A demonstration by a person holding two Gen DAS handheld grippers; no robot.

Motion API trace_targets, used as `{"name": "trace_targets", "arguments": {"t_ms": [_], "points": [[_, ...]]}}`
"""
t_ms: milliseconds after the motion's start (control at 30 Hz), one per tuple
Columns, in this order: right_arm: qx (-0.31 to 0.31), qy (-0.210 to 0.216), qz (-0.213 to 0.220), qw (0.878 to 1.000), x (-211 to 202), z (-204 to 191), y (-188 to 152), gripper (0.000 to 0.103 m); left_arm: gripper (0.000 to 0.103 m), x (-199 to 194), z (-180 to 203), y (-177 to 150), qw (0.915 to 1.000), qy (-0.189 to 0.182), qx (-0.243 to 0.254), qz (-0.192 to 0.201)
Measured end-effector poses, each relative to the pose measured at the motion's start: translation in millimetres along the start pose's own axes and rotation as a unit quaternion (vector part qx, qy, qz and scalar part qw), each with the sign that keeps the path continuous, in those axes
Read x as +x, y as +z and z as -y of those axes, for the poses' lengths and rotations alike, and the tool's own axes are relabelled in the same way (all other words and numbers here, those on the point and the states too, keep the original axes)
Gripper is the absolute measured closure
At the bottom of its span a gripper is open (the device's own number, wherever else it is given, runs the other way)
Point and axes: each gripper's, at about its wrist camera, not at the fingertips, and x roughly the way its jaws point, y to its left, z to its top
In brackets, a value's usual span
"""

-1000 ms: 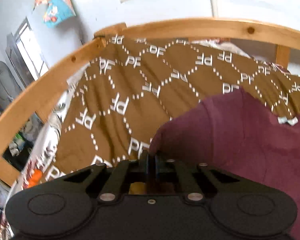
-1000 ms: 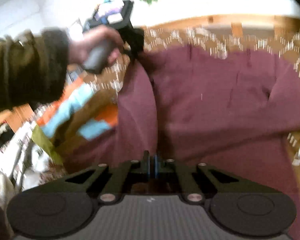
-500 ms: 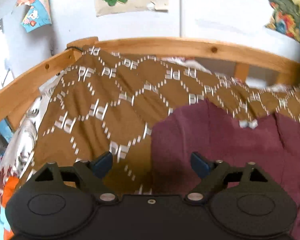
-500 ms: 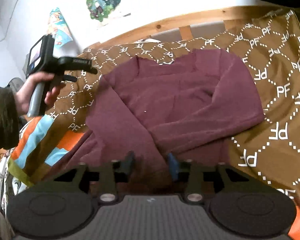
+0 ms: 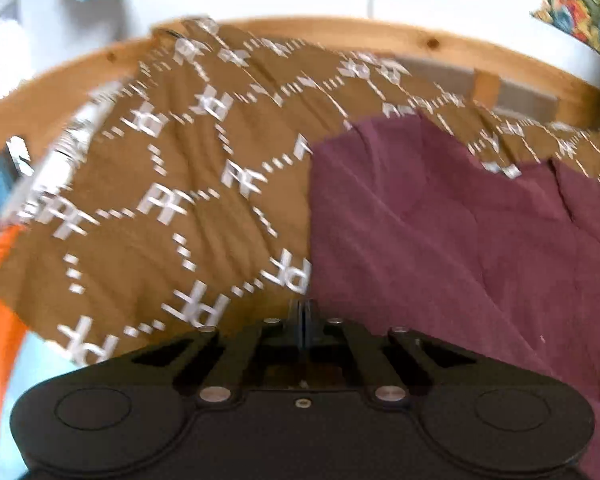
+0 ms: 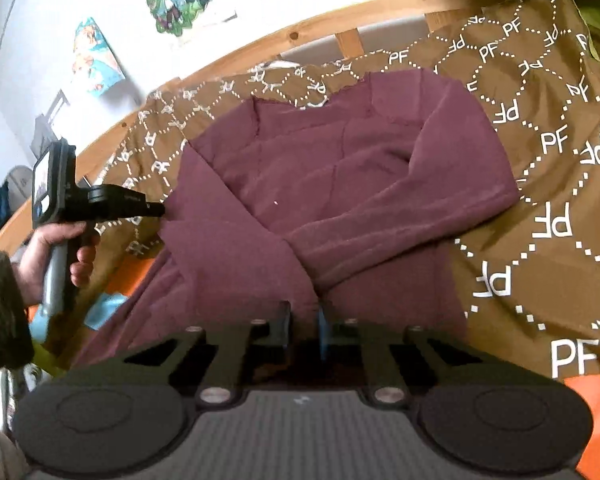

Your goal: Fold small clothes

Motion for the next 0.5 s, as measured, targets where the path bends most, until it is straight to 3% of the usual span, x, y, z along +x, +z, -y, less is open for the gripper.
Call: {"name": "trace_targets", "arguments": {"t_ms": [67, 133, 167, 200, 267, 333, 400, 433, 500], "points": [[-0.003, 0.005, 0.006, 1.000, -1.2, -0.4, 1.5, 0.090, 0.103, 3.2, 1.2, 0.6, 0.9993, 0.034, 0.013, 0.004], [-0.008, -0.006, -0.004, 1.000, 4.9, -0.2, 0.0, 0.085, 0.103, 15.6, -0.7, -2.5, 0.9988, 0.043, 0.016, -0.019], [-0.014, -0.015, -0.017, 1.000, 9.3, -0.3, -1.3, 0.072, 0.102, 20.9, -1.4, -3.3, 0.9977, 0.060, 0.015, -0.026], [-0.015, -0.020, -0.021, 0.999, 10.8, 0.6, -2.7, 0.068, 0.097, 24.4, -3.6, -4.4, 0.9960, 0.081, 0.007, -0.037], [-0.001, -0.016, -0.016, 1.000, 5.8, 2.9, -2.3, 0.066, 0.081, 15.7, -11.7, -7.1, 0.9971, 0.065, -0.022, -0.031], [0.007, -0.014, 0.002, 1.000, -3.2, 3.8, 0.6, 0.051, 0.047, -4.1, -13.3, -10.9, 0.9984, 0.046, -0.027, -0.018], [0.004, -0.020, 0.022, 1.000, -8.1, 3.5, 2.9, 0.042, 0.023, -27.1, -12.3, -17.9, 0.9994, 0.032, -0.012, 0.003], [0.006, -0.020, 0.024, 0.999, -8.5, 4.9, 2.9, 0.042, 0.016, -40.2, -11.2, -23.2, 0.9995, 0.027, -0.009, 0.013], [0.023, -0.016, 0.027, 0.999, -4.6, 8.9, 1.9, 0.042, 0.015, -62.4, -8.7, -35.5, 0.9999, 0.006, -0.004, 0.014]]}}
